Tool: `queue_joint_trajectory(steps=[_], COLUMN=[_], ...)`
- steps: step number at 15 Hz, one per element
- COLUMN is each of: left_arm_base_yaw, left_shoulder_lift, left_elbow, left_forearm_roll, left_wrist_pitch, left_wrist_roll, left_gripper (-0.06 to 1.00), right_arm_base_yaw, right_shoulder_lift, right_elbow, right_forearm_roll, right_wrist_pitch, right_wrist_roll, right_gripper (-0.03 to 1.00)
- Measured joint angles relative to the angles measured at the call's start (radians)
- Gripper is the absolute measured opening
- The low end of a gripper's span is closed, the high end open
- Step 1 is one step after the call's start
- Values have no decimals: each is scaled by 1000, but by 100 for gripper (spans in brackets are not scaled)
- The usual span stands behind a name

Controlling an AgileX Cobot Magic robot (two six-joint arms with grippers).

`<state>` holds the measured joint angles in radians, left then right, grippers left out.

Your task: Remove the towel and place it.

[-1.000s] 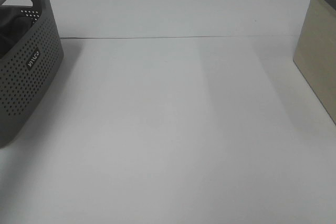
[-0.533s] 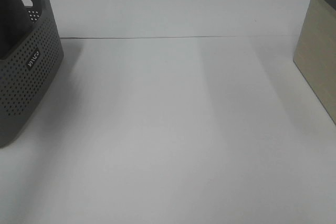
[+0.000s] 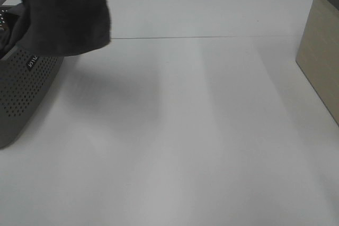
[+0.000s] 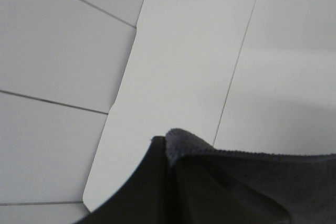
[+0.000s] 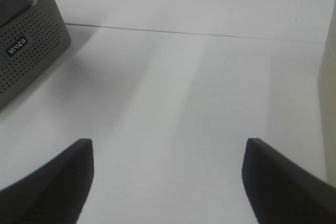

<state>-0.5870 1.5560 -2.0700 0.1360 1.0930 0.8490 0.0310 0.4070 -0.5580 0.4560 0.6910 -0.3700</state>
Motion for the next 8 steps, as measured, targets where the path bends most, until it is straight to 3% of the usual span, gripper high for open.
queue_joint_trajectory(steps=[4,6,8], left_arm_base_yaw=[-117,-162,-200], left_shoulder_lift=[59,85,96], left_elbow=[-1,-7,-7], left_forearm_roll=[31,40,40], left_wrist_pitch=[-85,-123,-149], left_wrist_roll=[-55,-79,-83], left_gripper=[0,0,0], right_arm_base_yaw=[0,0,0], right_shoulder_lift=[237,353,458], right_elbow=[-34,-67,-99], right_forearm_roll=[277,432,617], right_wrist_pitch=[-60,-46,-15], right_wrist_roll=[-313,-618,-854], right_gripper=[76,76,76])
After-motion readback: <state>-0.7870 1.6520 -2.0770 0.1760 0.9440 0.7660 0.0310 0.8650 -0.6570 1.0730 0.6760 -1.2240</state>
